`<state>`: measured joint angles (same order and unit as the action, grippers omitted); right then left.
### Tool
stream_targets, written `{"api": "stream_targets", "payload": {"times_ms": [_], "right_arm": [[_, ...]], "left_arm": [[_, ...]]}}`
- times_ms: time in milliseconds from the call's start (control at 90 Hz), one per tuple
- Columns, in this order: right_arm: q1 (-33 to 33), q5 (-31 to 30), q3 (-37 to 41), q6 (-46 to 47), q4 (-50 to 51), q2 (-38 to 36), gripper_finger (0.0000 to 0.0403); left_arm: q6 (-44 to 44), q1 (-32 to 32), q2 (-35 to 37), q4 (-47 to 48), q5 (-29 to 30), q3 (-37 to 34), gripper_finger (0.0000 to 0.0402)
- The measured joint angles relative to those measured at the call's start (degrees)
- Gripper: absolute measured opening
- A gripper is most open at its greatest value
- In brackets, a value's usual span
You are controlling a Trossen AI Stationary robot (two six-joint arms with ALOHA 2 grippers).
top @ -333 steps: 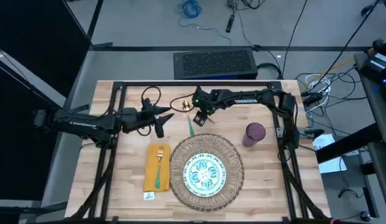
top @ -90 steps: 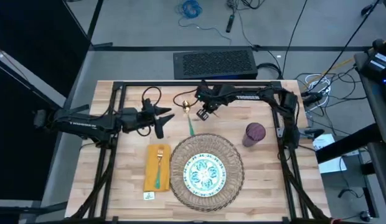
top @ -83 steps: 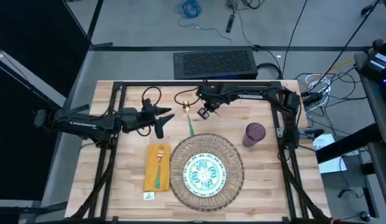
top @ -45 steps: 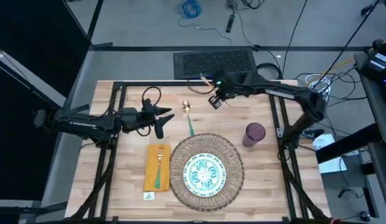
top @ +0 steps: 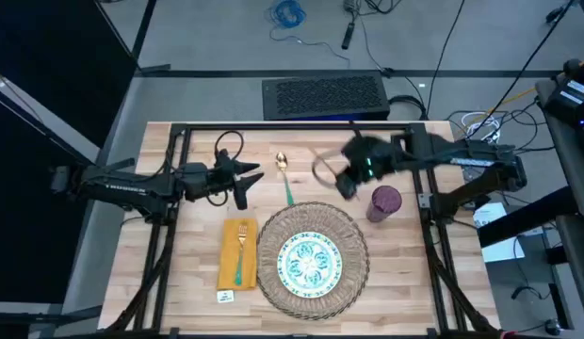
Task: Set table place
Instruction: Put the gold table knife to the right of the white plate on the brown table mat
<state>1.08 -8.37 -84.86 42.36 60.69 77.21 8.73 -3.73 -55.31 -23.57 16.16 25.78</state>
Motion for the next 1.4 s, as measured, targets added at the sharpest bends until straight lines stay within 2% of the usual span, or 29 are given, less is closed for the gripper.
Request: {"api": "stream_targets", "payload": {"times_ms": [300,544,833,1022,1256,1400], "right_arm": [[19.69,-8.18,0.00,28.39,9.70,3.57,0.0000],[29.16,-9.68,0.00,47.48,12.71,11.20,0.0000],[33.69,-8.17,0.00,61.30,12.71,21.82,0.0000],[34.71,-6.32,0.00,67.27,12.10,27.89,0.0000],[34.64,-6.24,0.10,71.12,10.30,31.33,0.0000],[34.60,-4.11,5.46,74.94,7.39,30.84,0.0000]], "left_arm": [[-0.21,-0.02,0.00,0.11,-0.39,0.00,0.0141],[-3.58,-0.10,0.00,0.09,-0.44,0.00,0.0141],[-5.14,-0.07,0.00,0.09,-2.99,0.00,0.0141],[-5.11,-0.04,0.00,0.53,-9.24,0.00,0.0141],[-5.11,-0.04,0.00,3.42,-13.48,0.00,0.0141],[-6.21,-0.07,0.00,4.37,-14.89,0.00,0.0141]]}}
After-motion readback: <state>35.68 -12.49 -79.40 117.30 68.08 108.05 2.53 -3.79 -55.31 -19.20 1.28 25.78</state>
